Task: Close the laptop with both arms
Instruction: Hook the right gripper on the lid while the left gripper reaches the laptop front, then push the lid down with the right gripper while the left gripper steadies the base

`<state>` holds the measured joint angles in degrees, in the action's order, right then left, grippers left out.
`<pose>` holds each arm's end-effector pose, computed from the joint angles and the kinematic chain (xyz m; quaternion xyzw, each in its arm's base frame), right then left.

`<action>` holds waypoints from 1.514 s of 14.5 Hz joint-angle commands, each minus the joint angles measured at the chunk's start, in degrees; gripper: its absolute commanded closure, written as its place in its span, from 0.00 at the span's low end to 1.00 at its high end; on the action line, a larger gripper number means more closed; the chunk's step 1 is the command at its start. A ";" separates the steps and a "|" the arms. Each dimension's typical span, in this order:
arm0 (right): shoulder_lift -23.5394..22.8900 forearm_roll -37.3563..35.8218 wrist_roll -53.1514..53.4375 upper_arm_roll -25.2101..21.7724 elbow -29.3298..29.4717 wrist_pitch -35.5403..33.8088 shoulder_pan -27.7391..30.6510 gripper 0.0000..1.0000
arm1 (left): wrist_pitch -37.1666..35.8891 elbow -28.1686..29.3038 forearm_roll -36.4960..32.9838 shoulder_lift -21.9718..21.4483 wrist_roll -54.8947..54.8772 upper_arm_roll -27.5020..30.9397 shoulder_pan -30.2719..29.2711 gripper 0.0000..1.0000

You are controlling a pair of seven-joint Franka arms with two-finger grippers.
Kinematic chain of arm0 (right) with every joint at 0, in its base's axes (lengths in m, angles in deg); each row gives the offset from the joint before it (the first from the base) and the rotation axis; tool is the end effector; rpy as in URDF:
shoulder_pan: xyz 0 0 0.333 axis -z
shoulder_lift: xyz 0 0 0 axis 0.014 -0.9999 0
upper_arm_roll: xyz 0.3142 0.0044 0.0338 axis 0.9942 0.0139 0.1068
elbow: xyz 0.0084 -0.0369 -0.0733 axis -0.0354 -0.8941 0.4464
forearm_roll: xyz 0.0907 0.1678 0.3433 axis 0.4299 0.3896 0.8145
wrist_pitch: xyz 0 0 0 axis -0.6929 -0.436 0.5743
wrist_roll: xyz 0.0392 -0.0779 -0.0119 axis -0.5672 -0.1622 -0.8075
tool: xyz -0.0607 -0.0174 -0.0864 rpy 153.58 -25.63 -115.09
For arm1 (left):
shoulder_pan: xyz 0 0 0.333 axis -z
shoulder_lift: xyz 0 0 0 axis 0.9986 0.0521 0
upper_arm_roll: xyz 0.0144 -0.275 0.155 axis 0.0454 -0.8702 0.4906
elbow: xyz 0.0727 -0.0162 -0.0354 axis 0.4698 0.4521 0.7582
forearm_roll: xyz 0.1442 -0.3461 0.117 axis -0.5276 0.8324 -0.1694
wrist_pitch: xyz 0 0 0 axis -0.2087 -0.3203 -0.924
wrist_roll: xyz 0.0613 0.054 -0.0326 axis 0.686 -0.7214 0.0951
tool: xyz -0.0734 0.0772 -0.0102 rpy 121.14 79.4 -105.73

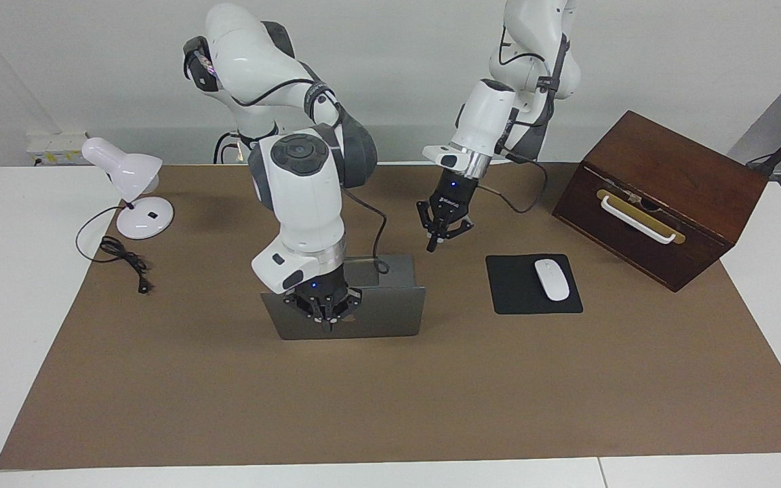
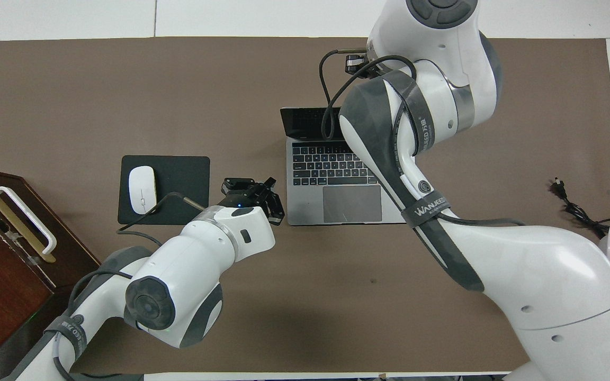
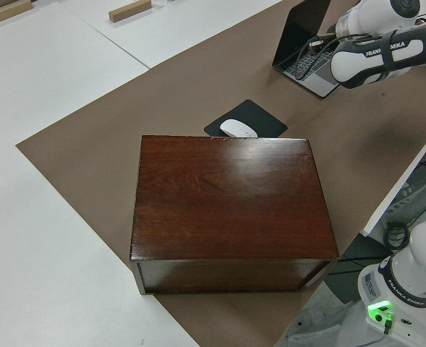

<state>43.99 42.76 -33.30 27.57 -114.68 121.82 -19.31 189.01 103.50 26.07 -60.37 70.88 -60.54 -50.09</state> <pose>0.7159 0.2630 0.4768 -0.9938 0.0463 -0.1007 0.0022 0.4369 -0.3170 0.3946 0.8927 -0.2968 0.3203 0.1112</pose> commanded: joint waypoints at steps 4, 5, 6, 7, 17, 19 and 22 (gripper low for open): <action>2.52 2.39 -1.42 0.42 -4.11 -1.17 0.87 1.00 | 4.11 -0.49 0.32 3.35 -1.08 1.02 2.28 1.00; 2.78 3.00 -1.51 0.34 -4.81 -1.17 0.96 1.00 | 4.90 -0.58 0.32 4.58 -1.08 1.02 2.63 1.00; 3.14 3.61 -1.42 0.42 -5.16 -1.17 0.96 1.00 | 6.65 -0.58 0.32 5.90 -1.08 1.02 2.72 1.00; 3.31 4.06 -1.42 0.34 -5.51 -1.34 0.96 1.00 | 8.14 -0.58 0.32 7.22 -1.08 0.94 3.07 1.00; 9.63 14.60 -0.98 0.60 -18.41 -4.16 2.98 1.00 | 16.48 -0.59 0.41 16.00 -1.61 1.20 6.32 1.00; 11.30 16.01 -0.98 0.60 -22.20 -3.55 3.94 1.00 | 20.10 0.03 0.41 17.68 -1.61 1.11 6.50 1.00; 11.93 16.01 -0.98 0.60 -23.71 -3.19 4.03 1.00 | 20.81 1.34 0.41 17.69 -1.52 1.11 6.50 1.00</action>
<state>52.99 57.34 -33.51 27.57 -133.63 117.27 -16.00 207.91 103.48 26.05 -42.62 70.30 -60.44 -44.67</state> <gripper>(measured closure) 0.991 0.991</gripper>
